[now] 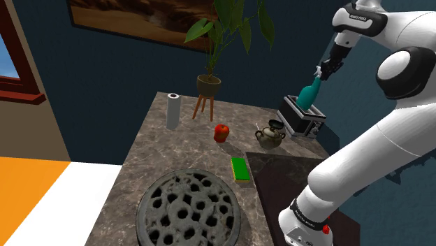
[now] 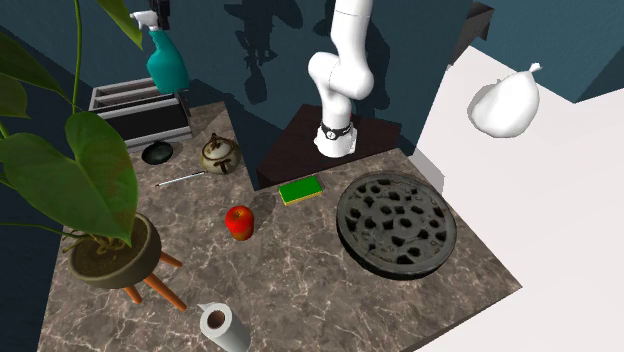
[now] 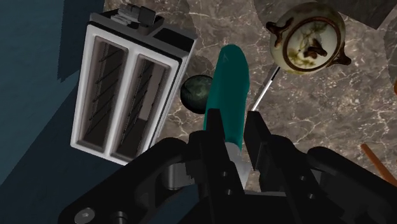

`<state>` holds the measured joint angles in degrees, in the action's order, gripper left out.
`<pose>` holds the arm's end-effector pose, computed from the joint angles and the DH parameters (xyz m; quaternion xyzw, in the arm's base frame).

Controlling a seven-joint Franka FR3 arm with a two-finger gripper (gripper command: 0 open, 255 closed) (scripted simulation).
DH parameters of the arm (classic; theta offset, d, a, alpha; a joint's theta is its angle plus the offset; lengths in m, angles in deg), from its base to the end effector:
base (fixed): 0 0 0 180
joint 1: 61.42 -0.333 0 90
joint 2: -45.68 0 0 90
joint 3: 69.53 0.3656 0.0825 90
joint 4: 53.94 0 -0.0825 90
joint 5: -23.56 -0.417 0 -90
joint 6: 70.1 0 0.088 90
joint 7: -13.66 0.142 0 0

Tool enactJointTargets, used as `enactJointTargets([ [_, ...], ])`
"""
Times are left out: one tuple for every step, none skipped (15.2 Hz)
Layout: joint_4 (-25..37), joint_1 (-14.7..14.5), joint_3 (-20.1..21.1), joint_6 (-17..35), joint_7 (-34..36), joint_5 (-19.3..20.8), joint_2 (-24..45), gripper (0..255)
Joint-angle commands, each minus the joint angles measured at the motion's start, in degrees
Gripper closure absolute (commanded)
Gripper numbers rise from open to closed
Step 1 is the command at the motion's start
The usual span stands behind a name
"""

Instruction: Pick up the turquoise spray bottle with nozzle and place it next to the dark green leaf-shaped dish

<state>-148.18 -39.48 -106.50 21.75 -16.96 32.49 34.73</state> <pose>0.2286 -0.4910 0.6878 0.9678 -0.2445 0.0250 0.0537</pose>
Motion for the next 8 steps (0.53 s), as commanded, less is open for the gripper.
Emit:
enactJointTargets([
  [-2.22,0.04,0.23,1.57,0.48,0.47,-0.79,255],
  [-3.27,0.08,0.29,2.36,0.65,0.66,-1.09,255],
  [-4.30,0.12,0.33,3.14,0.81,0.83,-1.37,255],
  [-5.31,0.16,0.37,3.92,0.97,0.99,-1.64,255],
  [-6.31,0.20,0.40,4.69,1.12,1.15,-1.88,255],
  [-7.28,0.24,0.42,5.46,1.26,1.30,-2.11,255],
  [-8.24,0.29,0.43,6.23,1.39,1.44,-2.32,255],
  [-9.18,0.33,0.43,7.00,1.52,1.57,-2.52,255],
])
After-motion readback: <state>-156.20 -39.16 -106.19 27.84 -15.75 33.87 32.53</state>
